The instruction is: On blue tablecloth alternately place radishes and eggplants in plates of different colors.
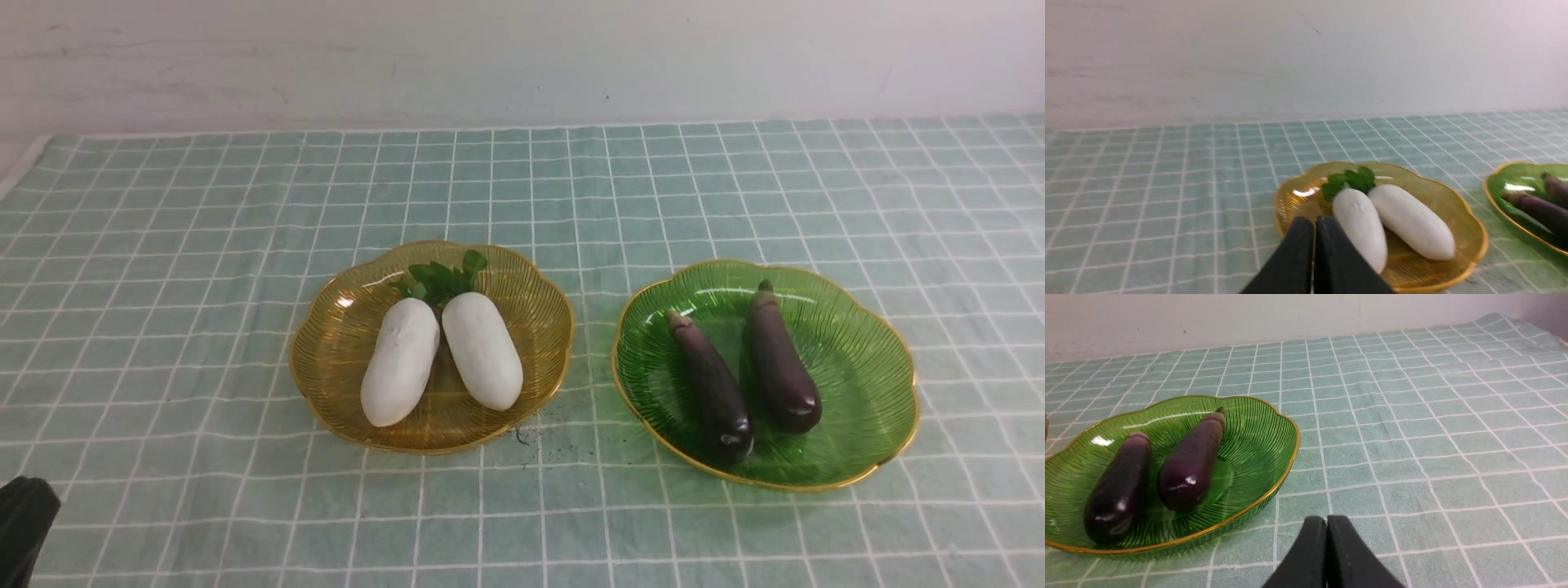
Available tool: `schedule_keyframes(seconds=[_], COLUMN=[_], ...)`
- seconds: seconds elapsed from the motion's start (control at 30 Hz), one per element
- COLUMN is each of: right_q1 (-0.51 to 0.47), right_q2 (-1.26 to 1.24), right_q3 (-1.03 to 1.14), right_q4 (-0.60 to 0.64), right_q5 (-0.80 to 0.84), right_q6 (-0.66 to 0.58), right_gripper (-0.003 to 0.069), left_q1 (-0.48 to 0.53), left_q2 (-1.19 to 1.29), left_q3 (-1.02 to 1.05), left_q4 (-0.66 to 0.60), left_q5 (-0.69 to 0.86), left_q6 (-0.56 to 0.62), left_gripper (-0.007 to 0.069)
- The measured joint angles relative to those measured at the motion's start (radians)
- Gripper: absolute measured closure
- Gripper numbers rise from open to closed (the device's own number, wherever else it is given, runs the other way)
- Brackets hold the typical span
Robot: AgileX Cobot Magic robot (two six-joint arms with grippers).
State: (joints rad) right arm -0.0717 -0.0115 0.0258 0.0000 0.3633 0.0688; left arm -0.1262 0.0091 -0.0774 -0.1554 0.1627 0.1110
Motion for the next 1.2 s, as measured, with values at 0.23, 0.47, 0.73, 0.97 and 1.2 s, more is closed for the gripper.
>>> schedule_keyframes(seconds=[0.23, 0.47, 0.73, 0.97, 1.2], right_q1=[0.000, 0.000, 0.000, 0.000, 0.000], right_q2=[0.000, 0.000, 0.000, 0.000, 0.000], right_q3=[0.000, 0.000, 0.000, 0.000, 0.000], right_q4=[0.000, 0.000, 0.000, 0.000, 0.000], right_q5=[0.000, 0.000, 0.000, 0.000, 0.000], right_q6=[-0.001, -0.002, -0.002, -0.002, -0.002], right_gripper=[0.0674, 0.0674, 0.0674, 0.0674, 0.0674], left_q1=[0.091, 0.102, 0.102, 0.102, 0.102], left_q2=[-0.019, -0.019, -0.019, -0.019, -0.019], left_q3=[0.104, 0.105, 0.106, 0.106, 0.106], left_q4=[0.023, 0.119, 0.135, 0.135, 0.135], left_q5=[-0.034, 0.095, 0.215, 0.216, 0.217], left_q6=[-0.065, -0.072, -0.073, -0.073, -0.073], left_gripper=[0.0632, 0.0632, 0.0632, 0.0632, 0.0632])
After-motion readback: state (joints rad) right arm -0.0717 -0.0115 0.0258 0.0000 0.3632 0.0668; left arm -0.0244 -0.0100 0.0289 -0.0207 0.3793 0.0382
